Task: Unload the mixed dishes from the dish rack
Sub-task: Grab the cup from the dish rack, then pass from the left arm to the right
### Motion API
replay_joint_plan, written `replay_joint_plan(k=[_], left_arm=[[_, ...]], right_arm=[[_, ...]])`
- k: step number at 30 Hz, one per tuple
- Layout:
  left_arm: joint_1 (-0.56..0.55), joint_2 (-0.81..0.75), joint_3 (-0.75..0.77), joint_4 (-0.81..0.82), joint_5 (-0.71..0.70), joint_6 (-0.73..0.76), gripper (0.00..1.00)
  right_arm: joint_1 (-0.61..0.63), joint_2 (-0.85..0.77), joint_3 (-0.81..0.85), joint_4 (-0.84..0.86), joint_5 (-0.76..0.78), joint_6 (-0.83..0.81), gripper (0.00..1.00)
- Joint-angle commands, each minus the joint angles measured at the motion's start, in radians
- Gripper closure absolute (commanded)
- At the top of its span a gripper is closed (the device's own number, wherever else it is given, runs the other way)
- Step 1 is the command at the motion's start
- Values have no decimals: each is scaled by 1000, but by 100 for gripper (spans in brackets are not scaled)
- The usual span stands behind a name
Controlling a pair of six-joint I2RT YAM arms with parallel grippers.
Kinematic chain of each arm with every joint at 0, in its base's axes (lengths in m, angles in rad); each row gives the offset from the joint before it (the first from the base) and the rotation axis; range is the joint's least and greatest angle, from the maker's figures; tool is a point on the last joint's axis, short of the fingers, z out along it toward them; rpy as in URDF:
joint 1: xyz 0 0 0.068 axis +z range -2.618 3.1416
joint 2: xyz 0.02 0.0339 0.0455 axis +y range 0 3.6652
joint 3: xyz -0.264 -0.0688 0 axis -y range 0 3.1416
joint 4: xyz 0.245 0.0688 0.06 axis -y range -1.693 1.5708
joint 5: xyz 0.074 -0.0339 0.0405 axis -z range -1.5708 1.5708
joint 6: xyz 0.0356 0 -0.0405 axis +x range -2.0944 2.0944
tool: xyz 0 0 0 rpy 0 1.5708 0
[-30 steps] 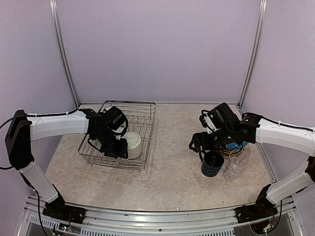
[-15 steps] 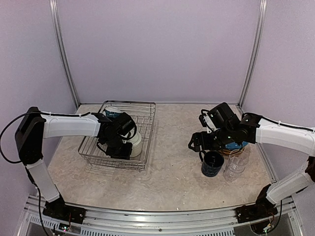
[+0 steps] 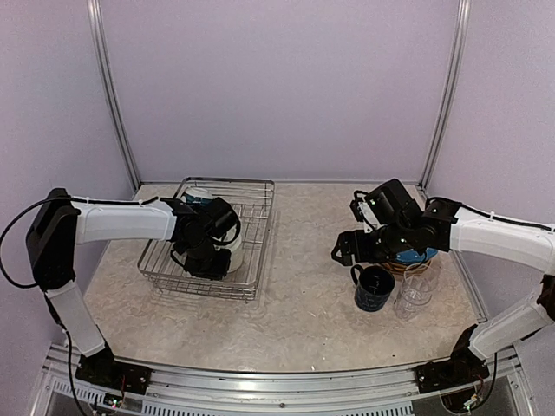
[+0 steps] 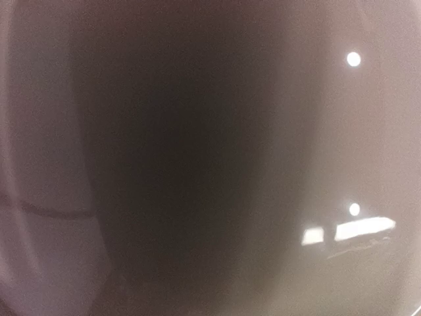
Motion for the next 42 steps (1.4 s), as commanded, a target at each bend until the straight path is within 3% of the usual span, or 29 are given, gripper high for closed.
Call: replay_joint_plan(k=[1,9,18,23,27,31,42], left_arm=[[-3,-70,18,3,-41,-21,100],[45,-206,30,24,64,-9,100],[143,-407,-31,260,468,-47,100],[159,-468,-72,472,629,-140,100],[146,-469,-123,731,734,-233,100],[89,-431,-110,913,744,-257,100],[-26,-254,-84,1188,789,-310,100]], right_arm=[[9,-1,26,-4,28,-8,12],[10,5,62,-7,40,-3,11],[7,1,59,129,-34,29,8],[6,11,42,367,-223,92,6],[6,15,-44,727,-382,215,4],[6,54,-97,1097,-473,363,2],[11,22,-138,1306,-436,403,5]])
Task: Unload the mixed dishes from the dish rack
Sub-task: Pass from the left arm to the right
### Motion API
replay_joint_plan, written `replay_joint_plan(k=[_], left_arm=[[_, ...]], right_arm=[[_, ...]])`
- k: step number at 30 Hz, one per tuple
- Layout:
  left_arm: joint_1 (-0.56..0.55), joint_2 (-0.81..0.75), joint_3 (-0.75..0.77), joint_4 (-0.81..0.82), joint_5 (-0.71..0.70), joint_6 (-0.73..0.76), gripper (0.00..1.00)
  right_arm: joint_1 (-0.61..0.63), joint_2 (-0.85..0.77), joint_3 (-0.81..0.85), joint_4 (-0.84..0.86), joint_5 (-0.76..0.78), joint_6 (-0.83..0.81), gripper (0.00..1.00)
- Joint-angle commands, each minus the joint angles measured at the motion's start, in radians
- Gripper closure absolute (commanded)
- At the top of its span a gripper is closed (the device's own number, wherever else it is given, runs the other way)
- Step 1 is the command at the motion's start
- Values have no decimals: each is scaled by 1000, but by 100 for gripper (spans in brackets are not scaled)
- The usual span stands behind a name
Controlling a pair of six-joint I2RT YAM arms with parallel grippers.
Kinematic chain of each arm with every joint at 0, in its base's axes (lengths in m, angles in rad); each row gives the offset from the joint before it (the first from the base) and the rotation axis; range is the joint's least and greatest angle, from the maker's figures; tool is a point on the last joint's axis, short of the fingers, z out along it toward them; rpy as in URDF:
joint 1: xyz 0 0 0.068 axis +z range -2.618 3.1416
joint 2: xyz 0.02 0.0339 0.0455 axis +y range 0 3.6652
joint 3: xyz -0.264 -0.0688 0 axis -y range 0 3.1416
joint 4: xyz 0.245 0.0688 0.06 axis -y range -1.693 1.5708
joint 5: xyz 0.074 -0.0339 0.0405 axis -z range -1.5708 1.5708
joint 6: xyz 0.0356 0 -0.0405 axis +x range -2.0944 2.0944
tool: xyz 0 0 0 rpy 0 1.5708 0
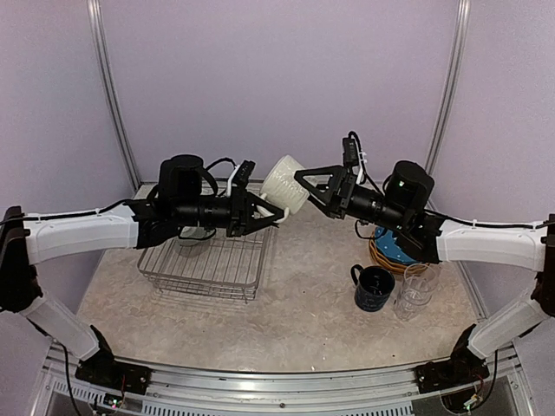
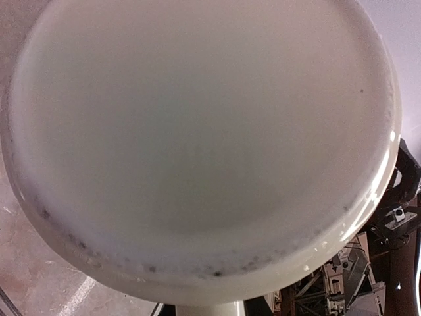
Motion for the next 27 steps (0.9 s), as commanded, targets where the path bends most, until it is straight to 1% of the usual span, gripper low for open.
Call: replay_joint_plan(k=[1,3,7,10,12,14,17,19,20,21,23,24,25,26,27], left_arm=[[-24,50,45,285,64,-31,100],[-33,85,44,358,89,-57,100],[-47,159,47,470,118,-106,100],[-59,188,50,506,104,-123,100],[-69,204,51,520,98,-129,100],[-79,211,53,523,90,-129,100],[-88,217,52,511,85,-122,100],[-90,217,53,487,83,-112,100],[-88,214,53,467,83,-102,94],[-89,209,50,439,82,-83,85],[-86,182,41,352,70,-29,72],[-85,161,30,309,59,20,65],[-83,141,16,258,35,58,56],[-82,102,0,203,3,95,44],[-80,77,-18,161,-24,130,33]], right_arm=[[8,-54,-46,119,28,18,8],[8,-63,-62,151,39,32,17],[8,-73,-130,311,67,110,37],[7,-72,-154,390,79,151,44],[7,-74,-156,400,85,156,48],[9,-74,-154,400,89,155,56],[7,-72,-158,413,104,155,77],[8,-68,-157,421,104,148,89],[7,-64,-156,437,94,142,97],[5,-59,-153,456,77,134,100],[-2,-62,-144,462,49,106,100],[-7,-74,-138,430,42,84,100],[-12,-87,-132,377,39,56,100],[-18,-102,-122,336,42,18,100],[-25,-122,-113,221,54,-21,100]])
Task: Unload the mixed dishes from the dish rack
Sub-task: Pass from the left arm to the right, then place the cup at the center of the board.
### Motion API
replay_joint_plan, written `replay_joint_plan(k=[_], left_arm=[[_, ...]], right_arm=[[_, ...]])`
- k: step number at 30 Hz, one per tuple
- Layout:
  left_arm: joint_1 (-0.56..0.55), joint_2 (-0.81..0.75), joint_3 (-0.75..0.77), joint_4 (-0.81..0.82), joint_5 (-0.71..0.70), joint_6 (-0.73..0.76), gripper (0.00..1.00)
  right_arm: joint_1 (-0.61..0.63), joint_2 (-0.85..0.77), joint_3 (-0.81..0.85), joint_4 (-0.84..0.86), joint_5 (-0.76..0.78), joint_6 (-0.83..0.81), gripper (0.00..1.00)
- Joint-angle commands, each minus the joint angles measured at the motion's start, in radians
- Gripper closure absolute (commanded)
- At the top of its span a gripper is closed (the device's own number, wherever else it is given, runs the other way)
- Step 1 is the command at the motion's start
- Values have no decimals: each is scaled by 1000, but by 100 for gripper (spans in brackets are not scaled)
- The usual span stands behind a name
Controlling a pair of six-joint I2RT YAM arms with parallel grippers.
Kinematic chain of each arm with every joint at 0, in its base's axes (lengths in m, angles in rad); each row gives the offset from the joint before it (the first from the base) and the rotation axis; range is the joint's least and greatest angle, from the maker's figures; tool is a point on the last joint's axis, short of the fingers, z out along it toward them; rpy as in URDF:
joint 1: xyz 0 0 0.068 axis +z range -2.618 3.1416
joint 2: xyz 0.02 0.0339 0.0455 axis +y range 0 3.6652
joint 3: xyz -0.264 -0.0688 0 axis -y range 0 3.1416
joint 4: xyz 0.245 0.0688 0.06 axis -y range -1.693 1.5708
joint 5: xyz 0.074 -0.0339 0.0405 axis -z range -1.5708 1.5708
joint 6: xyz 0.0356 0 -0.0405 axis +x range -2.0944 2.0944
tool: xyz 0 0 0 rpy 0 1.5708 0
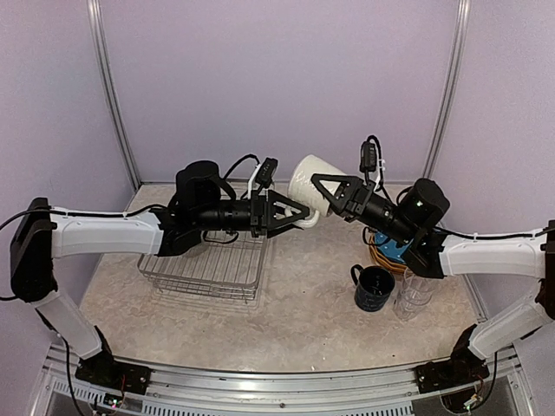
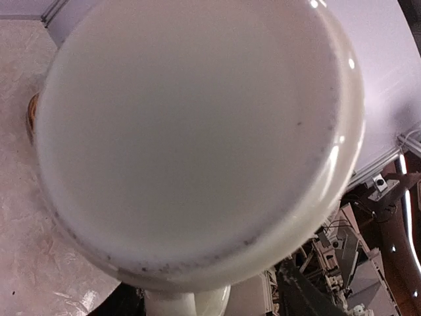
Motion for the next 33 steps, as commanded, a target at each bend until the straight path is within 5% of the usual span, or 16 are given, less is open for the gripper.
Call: replay_joint_plan(k=[1,5,12,33], left_arm=[[15,-132,-68,-247,-126,212,24],[43,-258,-128,-395,-208,295,1],[67,-466,-163,-685,-444,379,1],[-17,-505,-2,-881,-605,428,1]], right_arm=[[-27,-92,63,-232,11,-167,100],[-49,-122,143,-581,52,-360,100],[-70,25,411,-1186,205,-582,100],[-121,467,770,-1763,508,-877,100]])
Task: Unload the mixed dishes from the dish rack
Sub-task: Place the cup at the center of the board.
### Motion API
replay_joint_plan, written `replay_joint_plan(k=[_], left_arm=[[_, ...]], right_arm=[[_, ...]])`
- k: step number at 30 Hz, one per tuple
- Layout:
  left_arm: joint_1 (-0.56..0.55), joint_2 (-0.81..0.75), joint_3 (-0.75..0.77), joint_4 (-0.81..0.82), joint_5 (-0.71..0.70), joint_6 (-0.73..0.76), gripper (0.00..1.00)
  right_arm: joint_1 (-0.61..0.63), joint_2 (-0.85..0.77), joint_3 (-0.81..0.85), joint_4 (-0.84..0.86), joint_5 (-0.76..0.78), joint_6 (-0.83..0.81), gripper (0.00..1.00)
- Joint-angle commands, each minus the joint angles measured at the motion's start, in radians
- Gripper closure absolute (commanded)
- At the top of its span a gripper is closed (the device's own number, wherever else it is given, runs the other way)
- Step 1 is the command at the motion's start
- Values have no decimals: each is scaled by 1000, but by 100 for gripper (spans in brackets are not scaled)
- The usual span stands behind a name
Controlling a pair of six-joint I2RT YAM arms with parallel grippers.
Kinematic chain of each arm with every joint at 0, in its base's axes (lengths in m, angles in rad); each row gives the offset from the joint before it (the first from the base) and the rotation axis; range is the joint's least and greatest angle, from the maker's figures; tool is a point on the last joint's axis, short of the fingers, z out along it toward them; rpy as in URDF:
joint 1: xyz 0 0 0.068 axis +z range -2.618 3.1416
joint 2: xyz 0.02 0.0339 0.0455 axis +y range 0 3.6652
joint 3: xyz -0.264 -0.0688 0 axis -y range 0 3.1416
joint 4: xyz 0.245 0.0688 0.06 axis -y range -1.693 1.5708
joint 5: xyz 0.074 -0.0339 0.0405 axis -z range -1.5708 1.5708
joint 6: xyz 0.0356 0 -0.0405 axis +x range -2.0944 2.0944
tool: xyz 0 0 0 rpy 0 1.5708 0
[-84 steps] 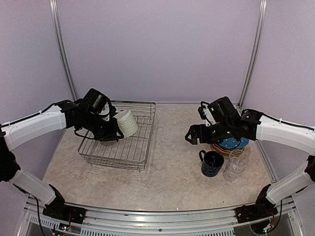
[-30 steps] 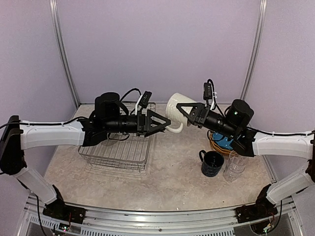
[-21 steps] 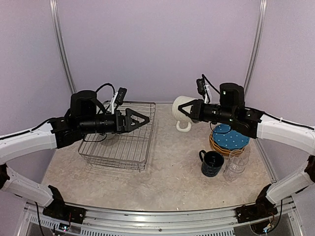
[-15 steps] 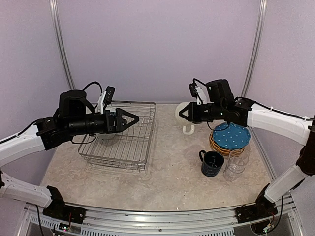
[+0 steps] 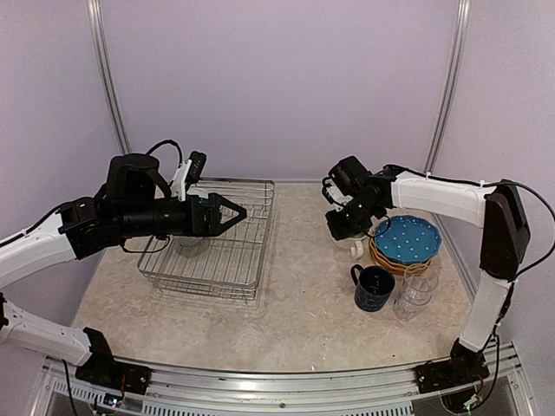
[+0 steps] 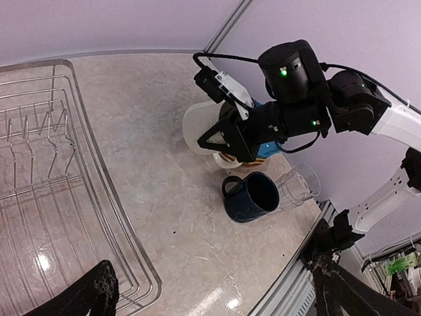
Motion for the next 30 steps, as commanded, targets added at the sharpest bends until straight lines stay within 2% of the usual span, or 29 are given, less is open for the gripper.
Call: replay_joint_plan(k=[1,9,16,24,30], left_arm=[[-20,18,60,-36,-27,35,1],[-23,43,88,-80,-76,37,1],[-24,48,105,-126,-151,8,1],[-22,83,140,-233,-246,-58,1],[6,106,137,-253,-239,-88,1]], right_arm=[[-5,18,48,-72,61,-91,100],[-6,66,11,-99,54,-133,100],[-14,80,-41,-52,11,-131,99],[-44,92,-67,-25,-32,-149,79],[-43,37,-65,-29,-53,-143,55]])
